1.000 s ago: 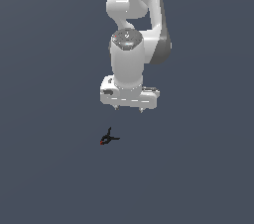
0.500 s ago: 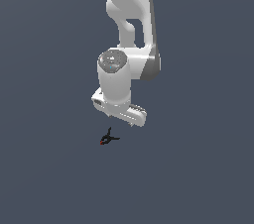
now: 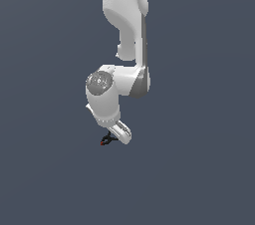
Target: Pick up the object and move it to a goal position.
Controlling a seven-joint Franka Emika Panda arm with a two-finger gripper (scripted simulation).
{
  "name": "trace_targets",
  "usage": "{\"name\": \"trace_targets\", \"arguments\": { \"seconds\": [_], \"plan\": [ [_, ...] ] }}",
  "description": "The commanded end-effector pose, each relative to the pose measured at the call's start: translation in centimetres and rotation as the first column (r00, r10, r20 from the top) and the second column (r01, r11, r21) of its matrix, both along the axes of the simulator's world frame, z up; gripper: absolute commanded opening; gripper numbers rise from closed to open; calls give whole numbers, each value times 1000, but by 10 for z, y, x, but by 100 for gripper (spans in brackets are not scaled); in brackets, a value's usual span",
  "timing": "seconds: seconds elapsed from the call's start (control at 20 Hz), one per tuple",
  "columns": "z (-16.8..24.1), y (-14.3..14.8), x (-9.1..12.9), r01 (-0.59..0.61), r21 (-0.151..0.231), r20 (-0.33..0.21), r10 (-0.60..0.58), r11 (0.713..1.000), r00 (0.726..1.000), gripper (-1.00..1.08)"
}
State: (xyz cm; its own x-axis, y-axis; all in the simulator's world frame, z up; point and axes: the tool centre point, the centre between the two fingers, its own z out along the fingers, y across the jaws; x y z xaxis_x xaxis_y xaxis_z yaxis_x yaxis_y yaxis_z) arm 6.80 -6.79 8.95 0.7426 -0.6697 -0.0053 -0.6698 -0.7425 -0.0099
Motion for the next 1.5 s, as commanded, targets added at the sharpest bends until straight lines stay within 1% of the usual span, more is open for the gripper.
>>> {"name": "trace_targets", "arguments": {
  "seconds": [0.0, 0.2, 0.45, 0.75, 1.2, 1.45],
  "plan": [
    [-9, -7, 4, 57, -3, -1, -57, 998, 998, 100],
    [-19, -16, 7, 118, -8, -2, -118, 993, 993, 100],
    [-25, -21, 9, 156, -11, -3, -156, 988, 988, 100],
    [-29, -21, 8, 155, -11, -3, -155, 988, 988, 100],
    [-69, -21, 7, 160, -11, -3, -160, 987, 987, 100],
    [-76, -21, 9, 160, -11, -3, -160, 987, 987, 100]
  ]
}}
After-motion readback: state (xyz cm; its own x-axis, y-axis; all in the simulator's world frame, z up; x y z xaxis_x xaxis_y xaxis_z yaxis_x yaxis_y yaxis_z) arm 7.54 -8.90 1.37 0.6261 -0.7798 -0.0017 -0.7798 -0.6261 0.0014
